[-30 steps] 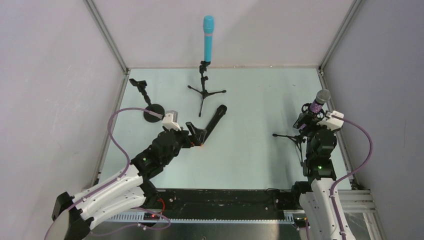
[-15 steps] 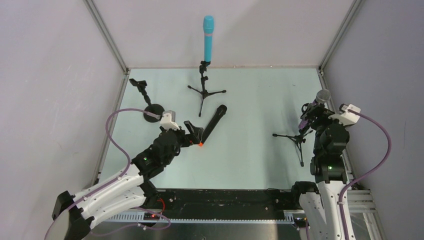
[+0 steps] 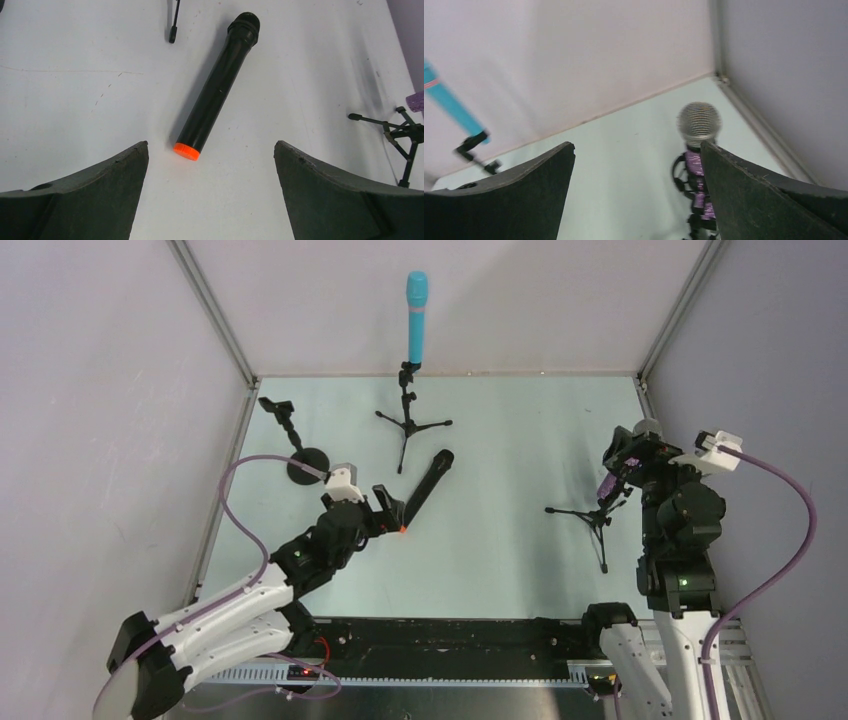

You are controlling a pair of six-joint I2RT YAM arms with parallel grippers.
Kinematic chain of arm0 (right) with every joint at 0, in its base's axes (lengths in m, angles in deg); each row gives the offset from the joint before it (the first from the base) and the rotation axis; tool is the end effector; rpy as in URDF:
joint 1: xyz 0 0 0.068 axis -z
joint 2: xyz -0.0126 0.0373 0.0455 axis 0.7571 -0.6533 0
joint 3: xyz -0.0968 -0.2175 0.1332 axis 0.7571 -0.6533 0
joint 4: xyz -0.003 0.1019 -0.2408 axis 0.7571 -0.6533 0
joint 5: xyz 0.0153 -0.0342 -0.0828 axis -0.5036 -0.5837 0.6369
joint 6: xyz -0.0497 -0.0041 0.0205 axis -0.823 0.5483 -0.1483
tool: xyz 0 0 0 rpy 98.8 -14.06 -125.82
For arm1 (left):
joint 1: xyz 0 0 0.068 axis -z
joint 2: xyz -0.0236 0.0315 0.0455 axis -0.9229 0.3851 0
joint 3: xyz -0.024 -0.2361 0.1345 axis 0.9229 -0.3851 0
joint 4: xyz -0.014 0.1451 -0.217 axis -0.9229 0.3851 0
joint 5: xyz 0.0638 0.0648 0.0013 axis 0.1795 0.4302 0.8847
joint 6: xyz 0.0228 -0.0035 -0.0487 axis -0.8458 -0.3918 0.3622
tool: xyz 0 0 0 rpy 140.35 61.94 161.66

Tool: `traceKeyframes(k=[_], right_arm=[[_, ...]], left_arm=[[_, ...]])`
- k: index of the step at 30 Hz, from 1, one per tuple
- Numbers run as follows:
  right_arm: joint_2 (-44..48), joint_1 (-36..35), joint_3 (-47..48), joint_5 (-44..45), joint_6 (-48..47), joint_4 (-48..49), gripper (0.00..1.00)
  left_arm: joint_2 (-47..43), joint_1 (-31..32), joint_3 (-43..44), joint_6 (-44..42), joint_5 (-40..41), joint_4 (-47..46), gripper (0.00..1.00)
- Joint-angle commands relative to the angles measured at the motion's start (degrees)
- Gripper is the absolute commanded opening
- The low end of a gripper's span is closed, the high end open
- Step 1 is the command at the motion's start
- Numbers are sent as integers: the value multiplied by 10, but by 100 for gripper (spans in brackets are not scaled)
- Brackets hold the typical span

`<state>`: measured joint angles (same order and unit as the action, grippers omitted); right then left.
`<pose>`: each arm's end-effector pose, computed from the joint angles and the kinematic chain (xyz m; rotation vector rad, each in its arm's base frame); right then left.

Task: Attach the microphones to the stand

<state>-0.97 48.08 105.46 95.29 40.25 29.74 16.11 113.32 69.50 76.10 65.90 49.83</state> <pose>0.1167 -0.0077 0.3924 0.3990 1.4384 0.0054 0.1411 -0.1228 0.2361 -0.1823 1.9720 -0.5093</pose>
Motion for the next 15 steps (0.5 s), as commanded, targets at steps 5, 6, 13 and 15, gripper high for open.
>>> traceKeyframes(k=[5,6,13,15], right_arm=[[-28,-94,36,-106,-4,9,99],[-37,-118,36,-104,-8,9,100],[-93,-222,36,-110,-3,2,99],[-112,-239,36,-119,3,-4,99]], left_arm=[[38,-2,35,-29,10,4,98],[42,-3,36,-32,9,5,98],[94,-4,61,-51,20,12,98],[113,-7,73,-56,21,12,98]])
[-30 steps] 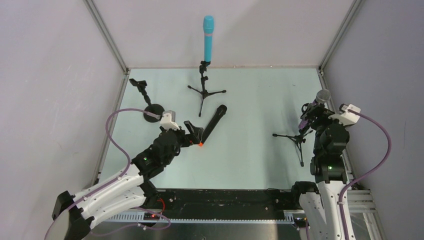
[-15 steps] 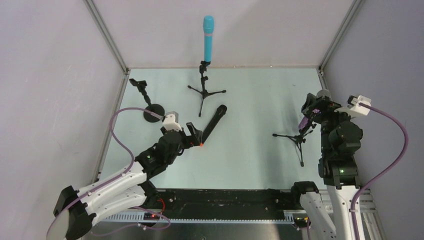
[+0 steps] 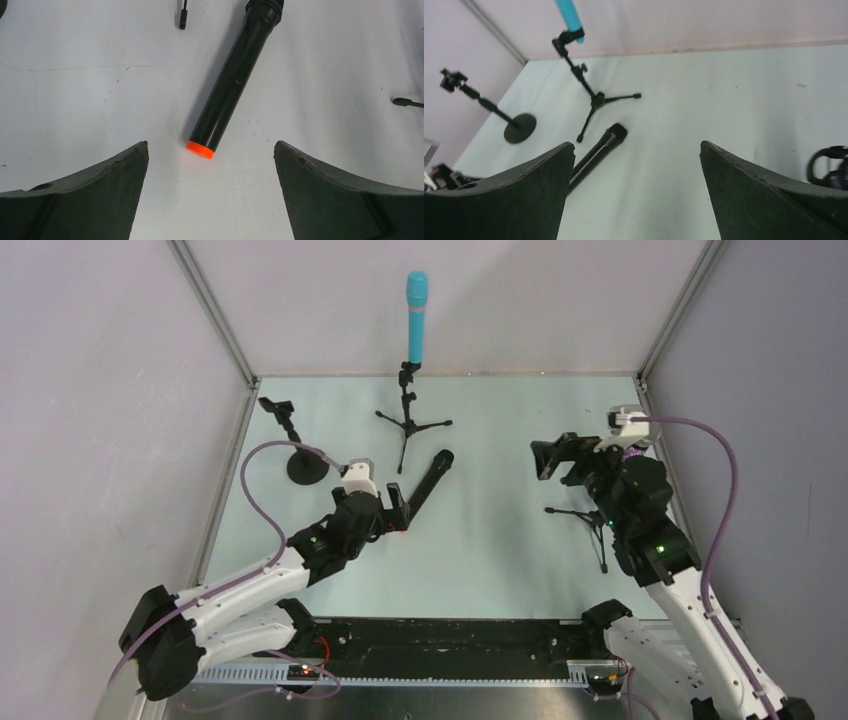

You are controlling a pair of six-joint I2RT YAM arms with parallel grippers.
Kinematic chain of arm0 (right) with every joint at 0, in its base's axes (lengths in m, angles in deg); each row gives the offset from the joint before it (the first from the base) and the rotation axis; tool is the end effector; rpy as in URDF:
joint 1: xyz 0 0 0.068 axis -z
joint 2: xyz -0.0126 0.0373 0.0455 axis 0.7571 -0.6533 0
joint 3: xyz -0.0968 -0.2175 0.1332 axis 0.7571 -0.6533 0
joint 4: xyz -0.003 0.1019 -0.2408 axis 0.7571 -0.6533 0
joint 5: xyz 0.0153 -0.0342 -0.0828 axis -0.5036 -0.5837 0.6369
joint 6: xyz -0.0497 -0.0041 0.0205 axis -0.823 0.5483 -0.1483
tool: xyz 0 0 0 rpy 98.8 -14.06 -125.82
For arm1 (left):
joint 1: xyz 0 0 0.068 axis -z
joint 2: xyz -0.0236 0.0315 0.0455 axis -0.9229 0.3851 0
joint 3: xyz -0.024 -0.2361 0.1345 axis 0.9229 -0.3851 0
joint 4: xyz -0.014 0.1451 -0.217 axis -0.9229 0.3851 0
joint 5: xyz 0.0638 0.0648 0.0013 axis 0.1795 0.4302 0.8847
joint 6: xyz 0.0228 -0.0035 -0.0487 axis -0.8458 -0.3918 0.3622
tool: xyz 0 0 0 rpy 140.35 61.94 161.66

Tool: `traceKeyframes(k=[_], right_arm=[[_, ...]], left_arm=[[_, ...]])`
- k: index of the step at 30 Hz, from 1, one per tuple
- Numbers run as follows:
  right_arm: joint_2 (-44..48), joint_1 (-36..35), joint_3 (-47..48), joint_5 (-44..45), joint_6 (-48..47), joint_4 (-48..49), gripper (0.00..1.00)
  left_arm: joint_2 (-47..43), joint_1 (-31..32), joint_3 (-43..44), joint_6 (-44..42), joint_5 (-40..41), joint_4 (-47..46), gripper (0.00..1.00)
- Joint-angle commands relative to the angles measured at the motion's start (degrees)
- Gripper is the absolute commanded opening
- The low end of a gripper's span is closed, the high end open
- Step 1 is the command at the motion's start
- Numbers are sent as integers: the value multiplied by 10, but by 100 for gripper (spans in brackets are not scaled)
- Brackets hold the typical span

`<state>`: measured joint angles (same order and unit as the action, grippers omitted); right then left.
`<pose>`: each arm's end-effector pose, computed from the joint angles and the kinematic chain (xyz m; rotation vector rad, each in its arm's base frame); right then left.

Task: Attach the microphones to the stand

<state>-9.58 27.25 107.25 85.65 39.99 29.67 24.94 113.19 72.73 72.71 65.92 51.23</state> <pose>0.1456 0.0542 0.3852 -0.0192 1.6233 0.3919 0.1566 -0.1382 0.2258 -0.0918 2.0715 -0.3821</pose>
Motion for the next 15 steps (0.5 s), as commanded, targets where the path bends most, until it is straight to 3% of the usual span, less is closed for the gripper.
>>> traceKeyframes(k=[1,15], right_arm=[[-32,-36,18,-26,8,-5,99],[-142,-70,-48,-111,56,35,99]], left_arm=[[39,-8,50,-27,20,-2,98],[200,-110,272,-46,-55,1,98]])
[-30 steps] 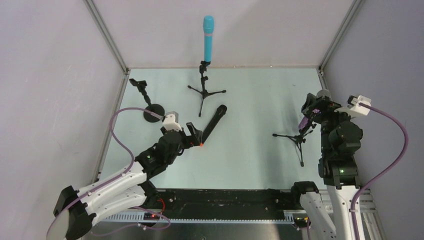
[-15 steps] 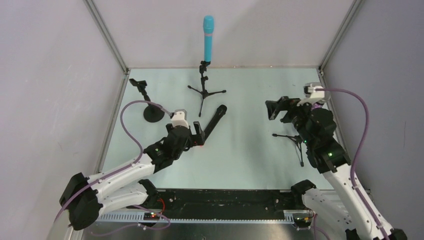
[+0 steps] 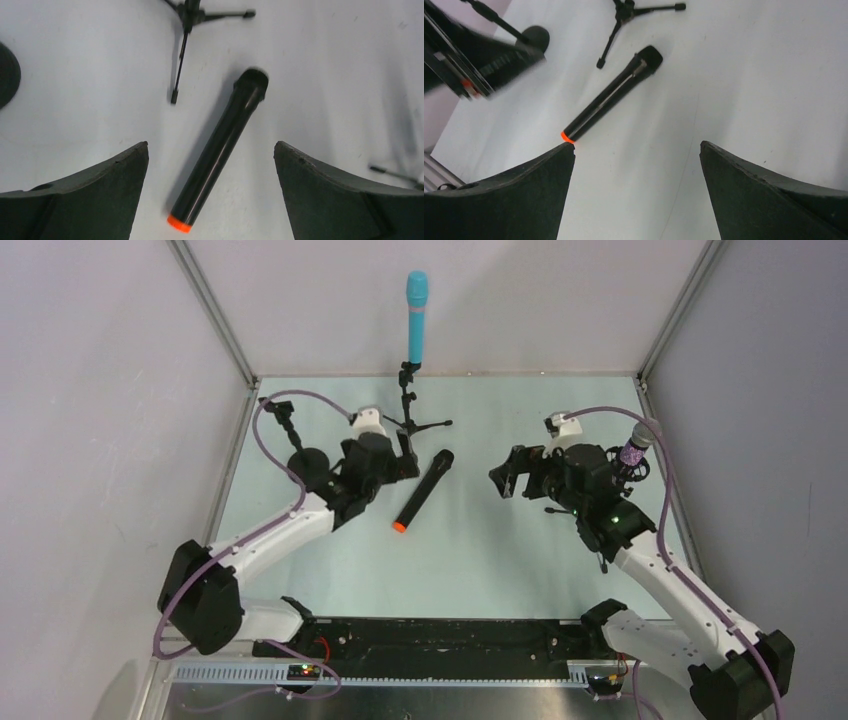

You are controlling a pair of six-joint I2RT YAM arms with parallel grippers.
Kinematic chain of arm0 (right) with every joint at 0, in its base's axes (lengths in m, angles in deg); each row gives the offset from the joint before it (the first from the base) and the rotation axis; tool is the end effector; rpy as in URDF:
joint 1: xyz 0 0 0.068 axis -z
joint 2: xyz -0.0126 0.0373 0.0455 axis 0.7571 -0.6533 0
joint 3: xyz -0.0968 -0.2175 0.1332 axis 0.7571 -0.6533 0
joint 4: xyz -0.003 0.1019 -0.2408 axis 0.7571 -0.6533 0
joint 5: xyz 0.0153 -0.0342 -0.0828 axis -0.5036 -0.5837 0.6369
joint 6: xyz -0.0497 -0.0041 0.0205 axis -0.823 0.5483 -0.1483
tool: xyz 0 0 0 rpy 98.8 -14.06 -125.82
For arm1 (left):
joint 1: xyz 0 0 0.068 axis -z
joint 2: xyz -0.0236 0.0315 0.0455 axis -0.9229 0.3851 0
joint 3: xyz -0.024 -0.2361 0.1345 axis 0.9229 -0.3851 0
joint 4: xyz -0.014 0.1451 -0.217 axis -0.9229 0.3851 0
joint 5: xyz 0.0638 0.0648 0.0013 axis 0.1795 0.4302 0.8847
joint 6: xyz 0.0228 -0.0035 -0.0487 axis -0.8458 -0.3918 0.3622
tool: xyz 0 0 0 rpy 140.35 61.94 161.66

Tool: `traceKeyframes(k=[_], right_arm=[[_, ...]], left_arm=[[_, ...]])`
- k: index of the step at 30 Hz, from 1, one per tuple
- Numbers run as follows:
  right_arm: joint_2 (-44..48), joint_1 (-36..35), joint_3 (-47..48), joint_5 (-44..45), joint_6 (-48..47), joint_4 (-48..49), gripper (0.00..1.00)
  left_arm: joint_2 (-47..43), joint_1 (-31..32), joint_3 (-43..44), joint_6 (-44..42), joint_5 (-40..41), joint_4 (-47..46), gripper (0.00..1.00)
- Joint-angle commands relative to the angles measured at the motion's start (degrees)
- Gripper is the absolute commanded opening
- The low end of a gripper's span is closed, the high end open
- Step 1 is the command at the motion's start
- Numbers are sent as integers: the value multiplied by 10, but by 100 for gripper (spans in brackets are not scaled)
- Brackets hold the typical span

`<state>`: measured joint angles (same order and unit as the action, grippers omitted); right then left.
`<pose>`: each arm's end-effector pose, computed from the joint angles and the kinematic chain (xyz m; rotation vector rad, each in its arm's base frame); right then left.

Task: Attach the microphones to the stand

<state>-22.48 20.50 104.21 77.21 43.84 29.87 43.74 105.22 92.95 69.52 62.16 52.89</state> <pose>0.1869 0.1036 0.3297 -0.2010 1.9161 0.5809 0.2360 -0.1659 0.2675 -0.1384 2.0829 -0.3214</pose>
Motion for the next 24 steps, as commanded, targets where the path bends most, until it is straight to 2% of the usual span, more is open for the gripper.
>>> traceKeyframes(k=[1,7,11,17,24], right_arm=[[-17,-3,-21,-28,19,35,99],[-36,-6,-31,-43,22,42,99],[-47,-7,-32,-50,17,56,100],[-74,-8,-32,-65,15,75,99],[-92,-11,-32,-82,16,90,99]], left_arm=[[16,-44,95,-18,-19,-15,98],[7,-86,185,-82,4,-7,98],[-28,-102,203,-129,90,-7,98],[-99,-115,181,-203,237,-8,98],[-155,-162,123,-245,316,2,98]])
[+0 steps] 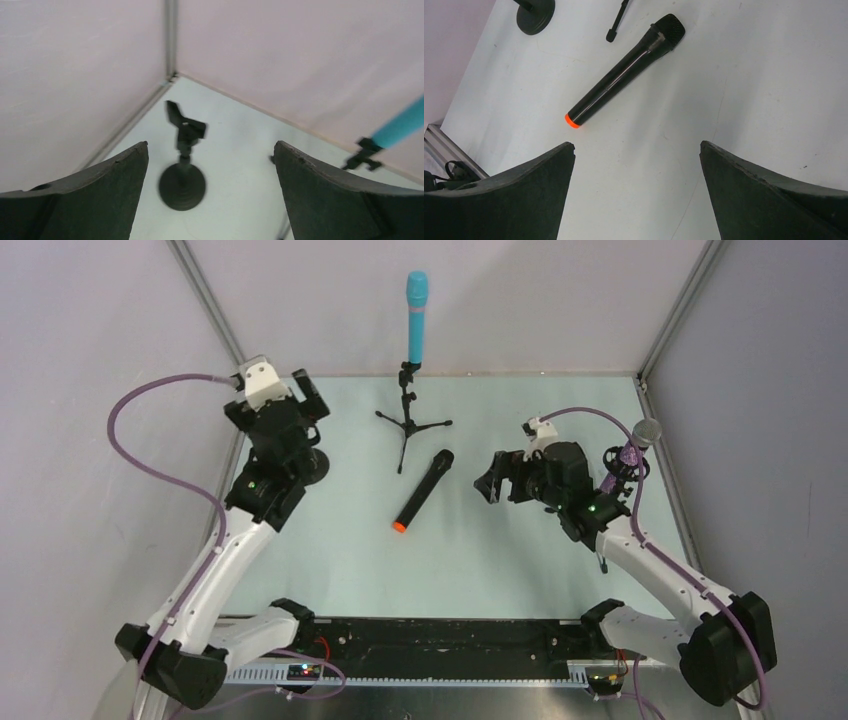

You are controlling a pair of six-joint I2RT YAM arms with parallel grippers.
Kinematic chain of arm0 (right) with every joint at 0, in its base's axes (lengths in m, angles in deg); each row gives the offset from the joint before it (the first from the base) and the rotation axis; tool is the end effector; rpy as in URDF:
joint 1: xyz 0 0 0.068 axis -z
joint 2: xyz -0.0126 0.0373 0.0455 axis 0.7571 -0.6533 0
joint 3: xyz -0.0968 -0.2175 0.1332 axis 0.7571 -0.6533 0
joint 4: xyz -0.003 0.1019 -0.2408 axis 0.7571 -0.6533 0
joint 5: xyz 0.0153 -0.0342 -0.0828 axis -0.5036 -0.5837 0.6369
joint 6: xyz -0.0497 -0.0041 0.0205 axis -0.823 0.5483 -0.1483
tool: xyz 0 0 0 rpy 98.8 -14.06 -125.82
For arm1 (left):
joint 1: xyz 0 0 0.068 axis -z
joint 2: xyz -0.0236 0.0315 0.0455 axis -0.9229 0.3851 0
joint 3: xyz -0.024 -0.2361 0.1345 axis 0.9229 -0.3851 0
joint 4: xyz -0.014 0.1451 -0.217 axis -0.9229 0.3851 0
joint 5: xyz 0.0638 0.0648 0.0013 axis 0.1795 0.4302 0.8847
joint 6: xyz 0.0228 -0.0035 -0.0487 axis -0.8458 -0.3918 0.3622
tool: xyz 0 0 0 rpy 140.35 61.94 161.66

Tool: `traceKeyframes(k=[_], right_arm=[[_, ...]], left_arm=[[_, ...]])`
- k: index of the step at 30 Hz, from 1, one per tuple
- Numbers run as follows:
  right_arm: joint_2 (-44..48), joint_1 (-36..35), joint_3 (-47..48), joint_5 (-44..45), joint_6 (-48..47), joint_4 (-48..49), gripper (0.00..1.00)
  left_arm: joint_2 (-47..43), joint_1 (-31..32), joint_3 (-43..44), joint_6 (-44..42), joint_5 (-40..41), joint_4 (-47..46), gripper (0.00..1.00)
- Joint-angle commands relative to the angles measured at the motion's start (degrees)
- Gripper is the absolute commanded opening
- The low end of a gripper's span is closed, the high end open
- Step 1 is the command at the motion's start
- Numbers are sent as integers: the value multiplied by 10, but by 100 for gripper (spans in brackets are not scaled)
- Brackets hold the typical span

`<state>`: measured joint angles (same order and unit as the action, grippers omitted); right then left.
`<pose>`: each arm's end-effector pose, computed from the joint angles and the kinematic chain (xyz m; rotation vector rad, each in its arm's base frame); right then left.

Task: Attach the microphones to the stand

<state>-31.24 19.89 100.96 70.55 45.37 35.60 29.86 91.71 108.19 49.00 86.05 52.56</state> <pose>0.2117 0.1249 0.2878 -0.2726 2.0388 0.6854 0.2172 -0.0698 0.4217 -0.4547 1.5313 0.1671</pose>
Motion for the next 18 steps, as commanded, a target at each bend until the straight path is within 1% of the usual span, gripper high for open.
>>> traceKeyframes(k=[1,5,7,8,9,12,18], right_arm=[[-6,-5,1,-16,0,33,99],[-12,-6,1,-17,-1,33,99],[-15,-6,1,-18,-2,33,99],[-18,-6,1,-19,-2,32,100],[-19,-7,1,-19,-2,32,100],[-23,-7,1,-23,0,33,99],[-30,-10,1,-35,8,30,99]], left_arm=[[-19,-33,-32,-36,76,14,98],[-24,-86,-32,11,38,57,98],[-17,-116,-21,45,-1,89,98],[-13,-127,-12,70,-34,112,98],[-4,-148,-7,83,-51,122,98],[14,-190,11,130,-155,156,98],[57,-278,33,218,-288,191,98]])
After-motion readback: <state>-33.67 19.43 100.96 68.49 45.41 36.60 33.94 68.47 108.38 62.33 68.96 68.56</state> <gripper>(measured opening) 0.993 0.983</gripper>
